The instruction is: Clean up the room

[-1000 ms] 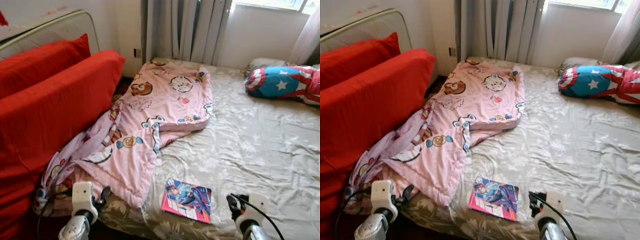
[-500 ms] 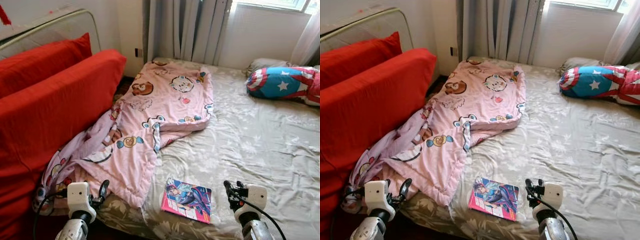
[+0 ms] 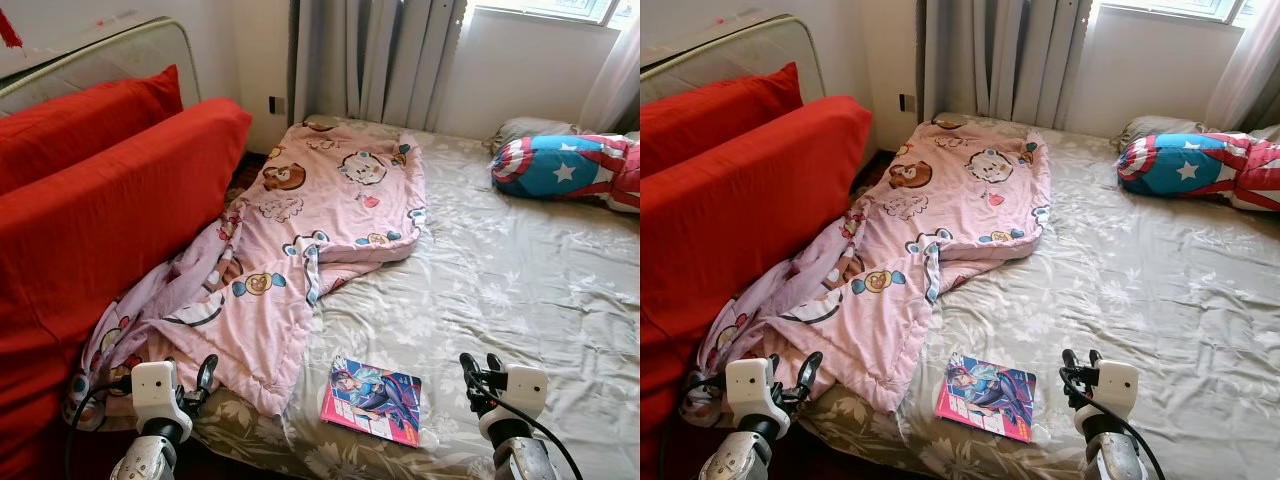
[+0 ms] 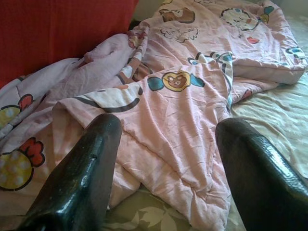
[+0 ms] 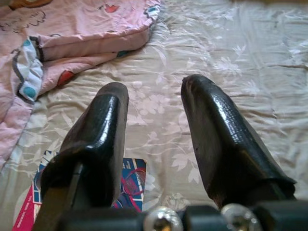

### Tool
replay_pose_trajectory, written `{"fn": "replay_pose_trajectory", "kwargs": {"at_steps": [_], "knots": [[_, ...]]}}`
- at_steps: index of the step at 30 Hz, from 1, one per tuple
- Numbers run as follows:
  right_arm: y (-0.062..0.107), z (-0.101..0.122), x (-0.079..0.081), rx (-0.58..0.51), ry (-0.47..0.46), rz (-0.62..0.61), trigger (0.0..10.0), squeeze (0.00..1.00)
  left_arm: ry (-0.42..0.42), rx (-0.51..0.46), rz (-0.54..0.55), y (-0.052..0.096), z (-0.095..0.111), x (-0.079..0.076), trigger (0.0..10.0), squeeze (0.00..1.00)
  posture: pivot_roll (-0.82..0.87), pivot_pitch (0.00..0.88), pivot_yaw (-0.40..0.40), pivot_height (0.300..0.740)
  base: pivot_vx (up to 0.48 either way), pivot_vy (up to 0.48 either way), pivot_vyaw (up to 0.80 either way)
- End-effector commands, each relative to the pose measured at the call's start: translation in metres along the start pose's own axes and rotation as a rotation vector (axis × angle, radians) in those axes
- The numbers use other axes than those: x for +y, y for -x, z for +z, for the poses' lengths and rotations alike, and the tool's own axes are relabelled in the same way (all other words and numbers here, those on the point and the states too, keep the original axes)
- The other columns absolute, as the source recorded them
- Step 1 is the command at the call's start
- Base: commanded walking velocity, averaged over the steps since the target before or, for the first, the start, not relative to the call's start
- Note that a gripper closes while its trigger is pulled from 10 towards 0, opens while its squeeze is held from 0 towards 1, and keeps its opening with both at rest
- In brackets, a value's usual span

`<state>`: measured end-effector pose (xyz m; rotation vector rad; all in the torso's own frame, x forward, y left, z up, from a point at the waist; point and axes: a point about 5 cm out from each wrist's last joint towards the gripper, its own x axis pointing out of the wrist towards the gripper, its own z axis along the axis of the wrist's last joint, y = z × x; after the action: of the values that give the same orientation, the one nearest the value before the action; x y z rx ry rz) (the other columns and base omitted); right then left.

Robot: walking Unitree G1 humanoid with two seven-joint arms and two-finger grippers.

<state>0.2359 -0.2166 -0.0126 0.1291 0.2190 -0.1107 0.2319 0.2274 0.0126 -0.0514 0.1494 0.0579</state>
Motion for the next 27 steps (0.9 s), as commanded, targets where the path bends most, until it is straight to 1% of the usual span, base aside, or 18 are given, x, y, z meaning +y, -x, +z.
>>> {"fn": "replay_pose_trajectory", "kwargs": {"at_steps": [1,4,7,11,15,19,22,27], "knots": [[-0.001,0.002,-0.005,0.013,0.017,-0.017,10.0,0.0,-0.004,0.018,-0.006,-0.001,-0.001,-0.001,10.0,0.0,0.03,0.0,-0.087,0.73,0.0,0.0,0.0],[-0.001,0.001,-0.006,0.021,0.026,-0.018,10.0,0.0,-0.002,0.021,-0.009,-0.001,-0.001,-0.002,10.0,0.0,0.03,0.0,-0.09,0.72,0.0,0.0,0.0],[0.0,0.0,-0.007,0.019,0.025,-0.013,10.0,0.0,0.0,0.024,-0.007,-0.002,0.0,-0.004,10.0,0.0,0.04,0.0,-0.101,0.72,0.0,0.0,0.0],[0.0,0.001,-0.003,0.009,0.019,-0.013,10.0,0.0,0.013,0.023,0.017,-0.002,0.0,-0.003,10.0,0.0,0.05,0.0,-0.115,0.72,0.0,0.0,0.0],[-0.001,0.001,-0.002,0.016,0.023,-0.013,10.0,0.0,0.017,0.024,0.027,-0.001,0.0,-0.003,10.0,0.0,0.04,0.0,-0.114,0.72,0.0,0.0,0.0],[-0.002,-0.003,-0.001,0.059,0.035,-0.017,10.0,0.0,0.015,0.028,0.025,0.0,-0.001,-0.004,10.0,0.0,0.04,0.0,-0.114,0.716,0.0,0.0,0.0],[-0.002,-0.002,0.001,0.045,0.036,-0.004,10.0,0.0,0.011,0.03,0.025,0.0,0.0,-0.003,10.0,0.0,0.04,0.0,-0.108,0.698,0.0,0.0,0.0],[-0.003,-0.001,0.005,0.034,0.025,0.005,10.0,0.0,0.005,0.026,0.025,-0.003,0.003,-0.001,10.0,0.0,0.04,0.0,-0.097,0.698,0.0,0.0,0.0]]}}
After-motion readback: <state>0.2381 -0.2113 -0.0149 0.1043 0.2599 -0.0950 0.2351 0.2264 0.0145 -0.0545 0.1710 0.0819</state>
